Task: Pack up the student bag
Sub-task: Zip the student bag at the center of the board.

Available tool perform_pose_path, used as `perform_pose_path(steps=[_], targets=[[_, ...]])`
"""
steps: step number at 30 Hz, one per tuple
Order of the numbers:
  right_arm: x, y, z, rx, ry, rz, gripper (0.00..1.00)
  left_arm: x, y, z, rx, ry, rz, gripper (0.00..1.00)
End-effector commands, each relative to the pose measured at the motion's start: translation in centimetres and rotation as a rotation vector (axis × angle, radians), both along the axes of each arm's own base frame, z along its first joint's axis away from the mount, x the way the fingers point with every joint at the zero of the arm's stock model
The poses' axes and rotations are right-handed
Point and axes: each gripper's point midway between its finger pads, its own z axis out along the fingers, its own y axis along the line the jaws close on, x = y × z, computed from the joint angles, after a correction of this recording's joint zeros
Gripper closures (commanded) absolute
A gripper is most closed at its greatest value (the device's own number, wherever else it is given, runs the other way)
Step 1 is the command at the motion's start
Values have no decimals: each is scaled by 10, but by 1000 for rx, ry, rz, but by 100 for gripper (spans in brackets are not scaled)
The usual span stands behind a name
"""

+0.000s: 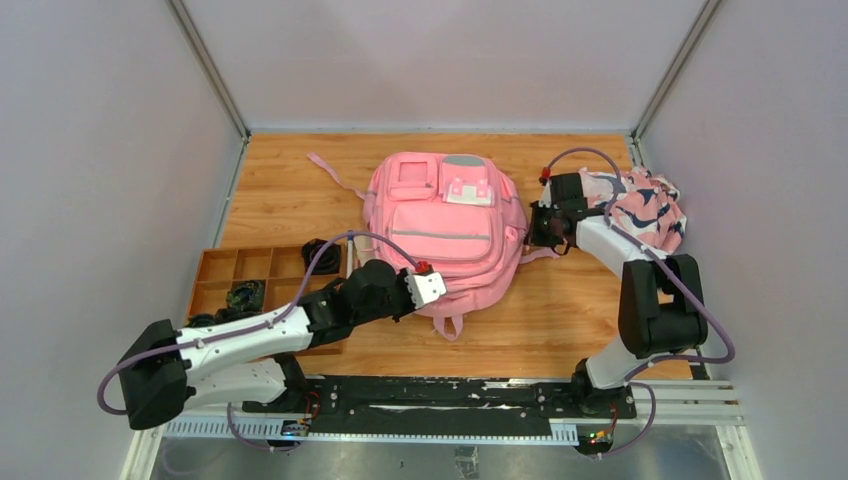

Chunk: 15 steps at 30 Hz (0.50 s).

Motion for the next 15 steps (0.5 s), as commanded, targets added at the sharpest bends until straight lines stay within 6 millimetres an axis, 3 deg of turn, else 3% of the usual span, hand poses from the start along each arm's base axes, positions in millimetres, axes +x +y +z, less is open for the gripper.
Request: perform_pose_path(steps=[1,4,6,8,9,12,15], targets=[[14,-22,19,-53,-57,-68,89,5,-35,35,-151,-9,-55,100],[10,-28,31,-105,-34,-101,48,10,-59,47,-229,19,-67,100],[2,-29,48,-98,-63,-119,35,16,-76,52,-251,42,-78,100],[-9,-31,67,-86,-109,-142,32,20,-97,56,-268,82,-92,100],[-14,-33,77,-79,-135,-151,31,20,-108,58,-282,109,-102,93],[-32,-34,103,-49,-200,-163,31,22,-142,76,-361,164,-125,60],[-52,-27,128,9,-267,-132,31,33,-154,101,-428,171,-80,41]])
